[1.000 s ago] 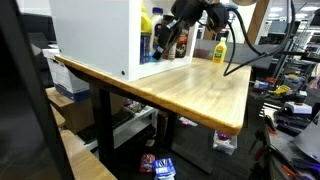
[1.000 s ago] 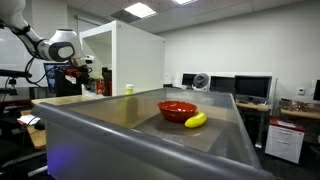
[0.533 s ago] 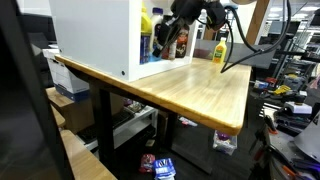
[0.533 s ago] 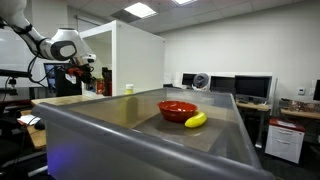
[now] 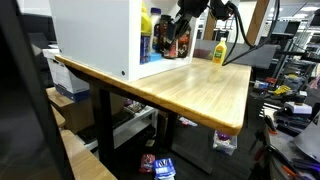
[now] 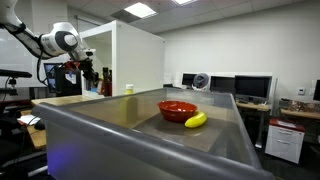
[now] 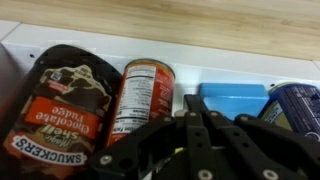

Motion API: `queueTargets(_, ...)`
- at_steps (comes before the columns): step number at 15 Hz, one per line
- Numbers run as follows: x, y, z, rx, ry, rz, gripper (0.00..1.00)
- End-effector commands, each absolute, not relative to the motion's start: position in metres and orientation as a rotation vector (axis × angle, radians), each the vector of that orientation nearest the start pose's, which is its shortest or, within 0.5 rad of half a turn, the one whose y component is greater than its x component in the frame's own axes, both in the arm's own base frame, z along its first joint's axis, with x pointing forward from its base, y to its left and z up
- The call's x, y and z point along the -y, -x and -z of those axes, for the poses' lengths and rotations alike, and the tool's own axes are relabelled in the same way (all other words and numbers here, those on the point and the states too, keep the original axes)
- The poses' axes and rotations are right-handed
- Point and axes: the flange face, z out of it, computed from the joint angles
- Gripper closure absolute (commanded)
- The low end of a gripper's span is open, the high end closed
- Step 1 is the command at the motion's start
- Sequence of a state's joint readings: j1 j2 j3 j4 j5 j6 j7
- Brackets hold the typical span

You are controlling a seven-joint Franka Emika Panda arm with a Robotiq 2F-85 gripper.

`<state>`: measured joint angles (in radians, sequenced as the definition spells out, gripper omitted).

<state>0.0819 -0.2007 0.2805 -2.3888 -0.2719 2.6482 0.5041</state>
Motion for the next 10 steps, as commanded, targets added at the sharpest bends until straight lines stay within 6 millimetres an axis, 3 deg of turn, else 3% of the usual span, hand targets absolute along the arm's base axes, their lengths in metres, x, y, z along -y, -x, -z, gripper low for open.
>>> queueTargets(1,-0.193,-0.464,-0.449,0.069,3.106,0.764,1.00)
queueTargets(10,-0.215,-0.468,-0.445,0.146,3.044,0.766,1.00)
